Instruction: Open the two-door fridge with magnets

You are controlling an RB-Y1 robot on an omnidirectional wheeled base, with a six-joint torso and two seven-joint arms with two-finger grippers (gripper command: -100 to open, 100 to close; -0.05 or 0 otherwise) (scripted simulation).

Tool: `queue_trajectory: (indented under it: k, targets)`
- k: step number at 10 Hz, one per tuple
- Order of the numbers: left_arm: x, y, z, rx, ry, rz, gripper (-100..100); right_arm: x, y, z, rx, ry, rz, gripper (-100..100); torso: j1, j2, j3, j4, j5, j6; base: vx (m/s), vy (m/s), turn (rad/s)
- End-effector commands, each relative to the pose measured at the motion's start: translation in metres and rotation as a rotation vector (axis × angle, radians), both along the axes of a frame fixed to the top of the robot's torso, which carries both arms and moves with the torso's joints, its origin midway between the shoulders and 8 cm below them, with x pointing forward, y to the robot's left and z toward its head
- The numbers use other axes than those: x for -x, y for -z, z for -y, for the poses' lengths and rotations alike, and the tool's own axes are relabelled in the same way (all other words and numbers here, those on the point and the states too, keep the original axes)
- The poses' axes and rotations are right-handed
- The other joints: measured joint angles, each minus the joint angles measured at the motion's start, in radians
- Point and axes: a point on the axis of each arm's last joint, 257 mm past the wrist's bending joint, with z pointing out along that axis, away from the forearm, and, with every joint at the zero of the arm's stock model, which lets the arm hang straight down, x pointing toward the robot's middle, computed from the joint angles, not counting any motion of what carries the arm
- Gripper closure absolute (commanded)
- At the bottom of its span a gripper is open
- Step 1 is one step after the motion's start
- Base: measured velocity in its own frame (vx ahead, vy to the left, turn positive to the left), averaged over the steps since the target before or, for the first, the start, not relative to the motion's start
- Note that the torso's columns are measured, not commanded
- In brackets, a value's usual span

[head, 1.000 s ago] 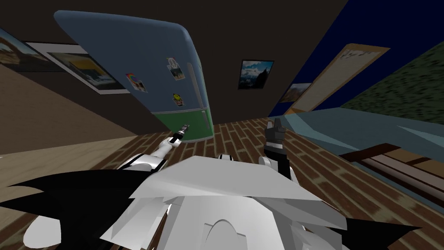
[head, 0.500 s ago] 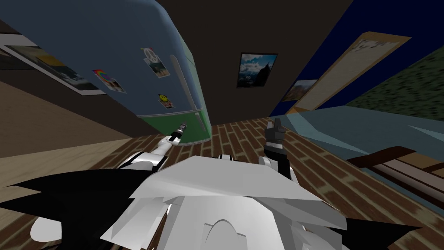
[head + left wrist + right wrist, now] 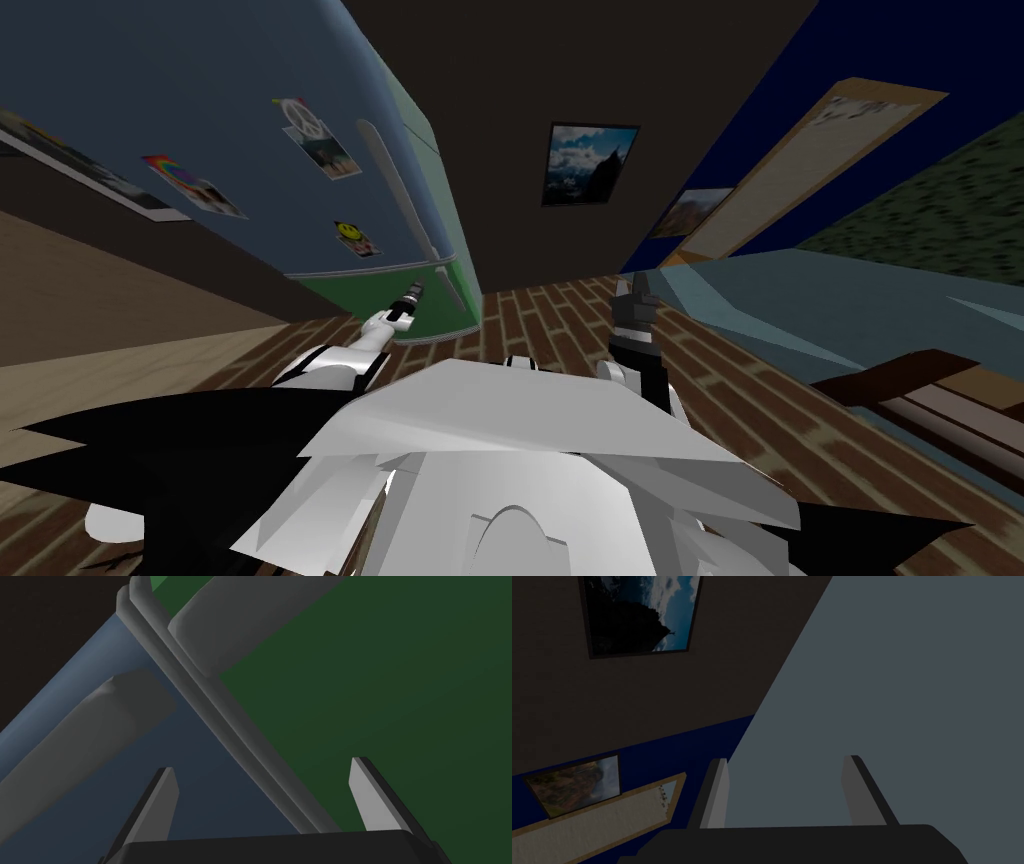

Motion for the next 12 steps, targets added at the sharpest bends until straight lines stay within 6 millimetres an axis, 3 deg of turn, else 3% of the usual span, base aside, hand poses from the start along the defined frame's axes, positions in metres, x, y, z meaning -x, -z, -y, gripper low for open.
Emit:
queue_trajectory:
  k: [1, 5, 7, 8, 12]
  targets:
    - [0.002, -0.003, -0.019, -0.011, -0.059, -0.013, -100, 0.0, 0.0, 0.0, 0.0, 0.0, 0.0, 0, 0.001, 0.002, 0.001, 0.0, 0.0, 0.0, 0.227, -0.109, -0.003]
    - [0.006, -0.004, -0.039, -0.016, -0.124, -0.032, -100, 0.0, 0.0, 0.0, 0.0, 0.0, 0.0, 0, 0.002, 0.004, 0.002, 0.001, 0.001, 0.0, 0.152, -0.072, 0.0]
    - [0.005, -0.006, -0.036, -0.016, -0.114, -0.028, -100, 0.0, 0.0, 0.0, 0.0, 0.0, 0.0, 0, 0.004, 0.004, 0.002, 0.001, 0.001, 0.0, 0.057, -0.026, 0.001]
    - [0.005, -0.006, -0.036, -0.016, -0.114, -0.028, 100, 0.0, 0.0, 0.0, 0.0, 0.0, 0.0, 0, 0.005, 0.008, 0.005, 0.002, 0.002, 0.0, 0.01, -0.003, 0.012]
    - [0.02, -0.015, -0.026, -0.053, -0.012, 0.004, 100, 0.0, 0.0, 0.0, 0.0, 0.0, 0.0, 0, 0.01, 0.002, 0.001, -0.002, 0.005, -0.005, -0.047, 0.017, 0.119]
